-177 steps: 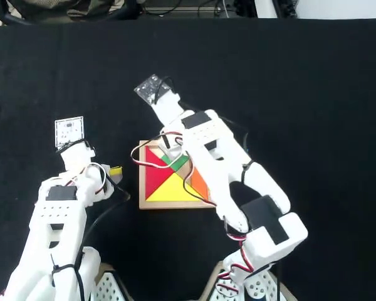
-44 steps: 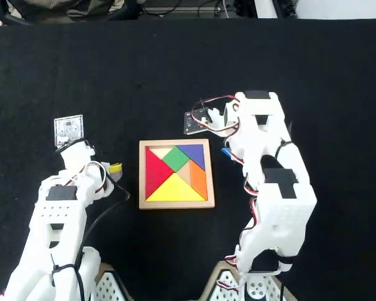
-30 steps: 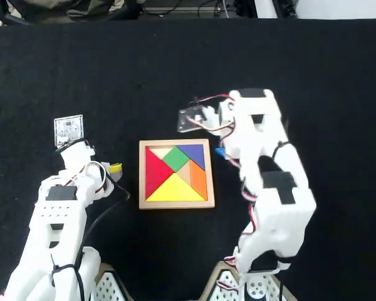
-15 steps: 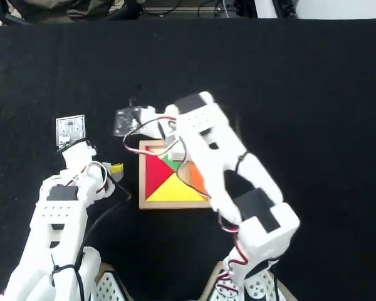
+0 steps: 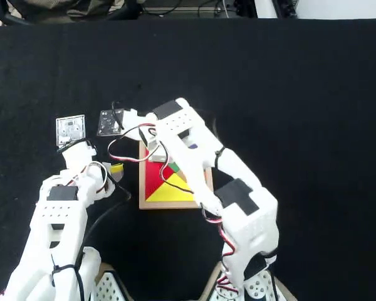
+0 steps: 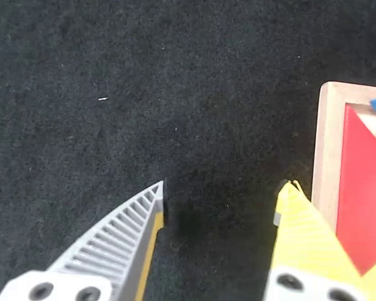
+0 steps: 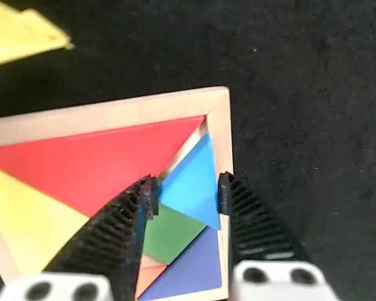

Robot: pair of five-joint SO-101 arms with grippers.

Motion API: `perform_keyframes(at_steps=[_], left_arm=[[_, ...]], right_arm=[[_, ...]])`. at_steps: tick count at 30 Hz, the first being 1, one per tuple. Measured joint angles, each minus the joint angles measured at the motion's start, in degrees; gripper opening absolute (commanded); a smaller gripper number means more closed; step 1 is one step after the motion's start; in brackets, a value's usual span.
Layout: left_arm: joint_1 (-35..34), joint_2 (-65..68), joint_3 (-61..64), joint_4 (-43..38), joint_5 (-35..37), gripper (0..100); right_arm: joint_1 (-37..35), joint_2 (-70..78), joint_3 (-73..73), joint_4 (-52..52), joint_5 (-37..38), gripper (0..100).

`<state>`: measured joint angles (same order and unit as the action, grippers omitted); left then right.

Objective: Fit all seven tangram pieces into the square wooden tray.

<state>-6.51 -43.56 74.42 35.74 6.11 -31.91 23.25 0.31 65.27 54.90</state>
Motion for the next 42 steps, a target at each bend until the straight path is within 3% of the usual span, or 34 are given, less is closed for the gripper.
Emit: perform_keyframes(at_steps=[9, 15, 19, 23, 27, 29, 42], left_arm=[[0.0, 0.0, 0.0, 0.0, 0.0, 28], [0.0, 0.0, 0.0, 0.0, 0.0, 28], [0.0, 0.0, 0.0, 0.0, 0.0, 28], [0.0, 0.0, 0.0, 0.0, 0.0, 28], [0.0, 0.0, 0.0, 0.0, 0.0, 28], [0.0, 0.0, 0.0, 0.0, 0.0, 28], [0.0, 0.0, 0.0, 0.0, 0.0, 28]], right_arm=[[0.0, 3.52, -4.22, 3.52, 0.0, 14.9], [0.0, 3.52, -4.22, 3.6, 0.0, 32.4], [0.0, 3.52, -4.22, 4.84, 0.0, 33.5], [0.0, 3.52, -4.22, 5.01, 0.0, 25.0], [0.0, 3.6, -7.21, 5.54, 0.0, 0.3], [0.0, 3.6, -8.44, 5.54, -0.44, 4.0], [0.0, 10.02, -13.36, 4.57, -4.13, 1.1]])
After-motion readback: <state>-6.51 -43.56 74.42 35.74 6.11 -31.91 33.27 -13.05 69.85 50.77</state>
